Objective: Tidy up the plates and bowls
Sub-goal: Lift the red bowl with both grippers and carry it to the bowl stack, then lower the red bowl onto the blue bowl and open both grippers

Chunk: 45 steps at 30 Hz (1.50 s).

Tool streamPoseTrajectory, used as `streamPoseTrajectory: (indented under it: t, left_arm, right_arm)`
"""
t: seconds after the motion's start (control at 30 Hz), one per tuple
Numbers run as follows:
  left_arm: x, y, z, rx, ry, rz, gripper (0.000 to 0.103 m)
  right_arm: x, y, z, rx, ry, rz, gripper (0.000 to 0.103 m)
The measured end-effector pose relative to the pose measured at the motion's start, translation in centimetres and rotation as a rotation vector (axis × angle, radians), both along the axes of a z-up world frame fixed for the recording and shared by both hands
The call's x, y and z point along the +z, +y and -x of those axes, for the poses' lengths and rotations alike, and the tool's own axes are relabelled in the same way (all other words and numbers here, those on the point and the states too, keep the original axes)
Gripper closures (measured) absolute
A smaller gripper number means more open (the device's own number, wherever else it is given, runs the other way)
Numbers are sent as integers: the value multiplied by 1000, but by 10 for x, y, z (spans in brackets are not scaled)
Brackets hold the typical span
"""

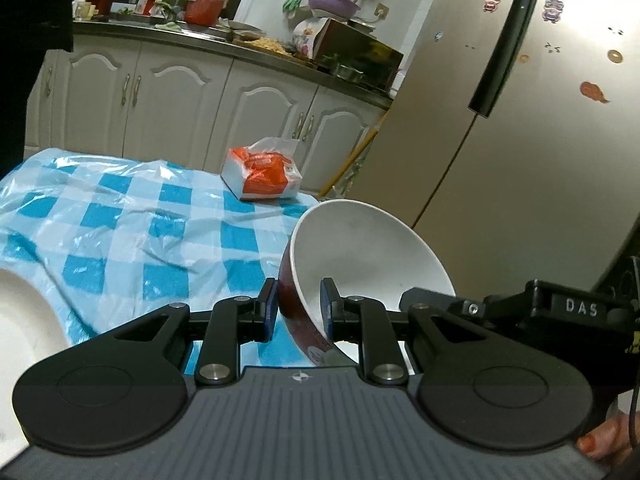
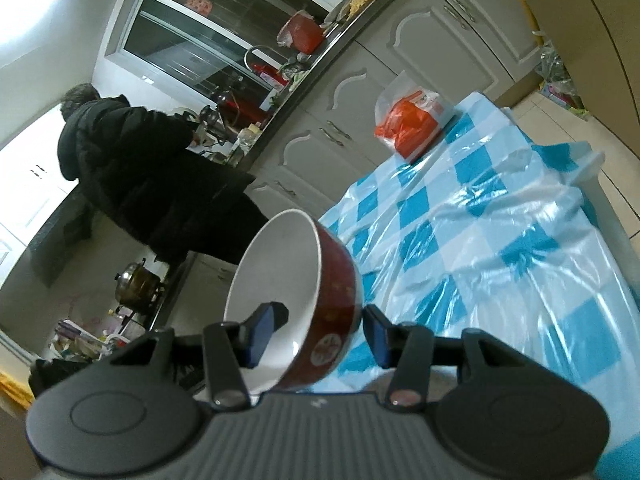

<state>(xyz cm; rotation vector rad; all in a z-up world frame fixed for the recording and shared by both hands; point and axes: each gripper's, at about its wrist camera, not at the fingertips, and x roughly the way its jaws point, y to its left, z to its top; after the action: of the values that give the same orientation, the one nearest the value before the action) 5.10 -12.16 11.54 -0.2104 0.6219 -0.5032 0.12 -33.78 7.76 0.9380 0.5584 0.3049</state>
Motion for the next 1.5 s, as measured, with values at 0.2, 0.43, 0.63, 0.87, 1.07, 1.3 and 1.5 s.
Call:
streamPoseTrajectory:
  t: [0.2,0.43,0.63,0.87,1.07,1.3,1.5]
  left_arm:
    - [-7,6,32,4,4,18,82]
    - [-15,9,58,16,25,44,82]
    - [-25,9,63,30,48,33,82]
    - [-34,7,66,35,70,26,82]
    - [-36,4,68,43,66,9,82]
    - [-37,4,69,46,54,-2,83]
    - [-39,7,70,59,67,4,82]
  right_arm:
    - [-2,13,33,-11,7,9,53]
    - [-7,16,63,-34,10,28,53]
    - [-16,20,77,-46,21,37,53]
    - [-26,20,84,-62,45,37,53]
    - [-25,22,86,-77,43,90,53]
    - [-29,19,86,-105,48,158,52]
    - [-26,22,87,-110,31,213,50]
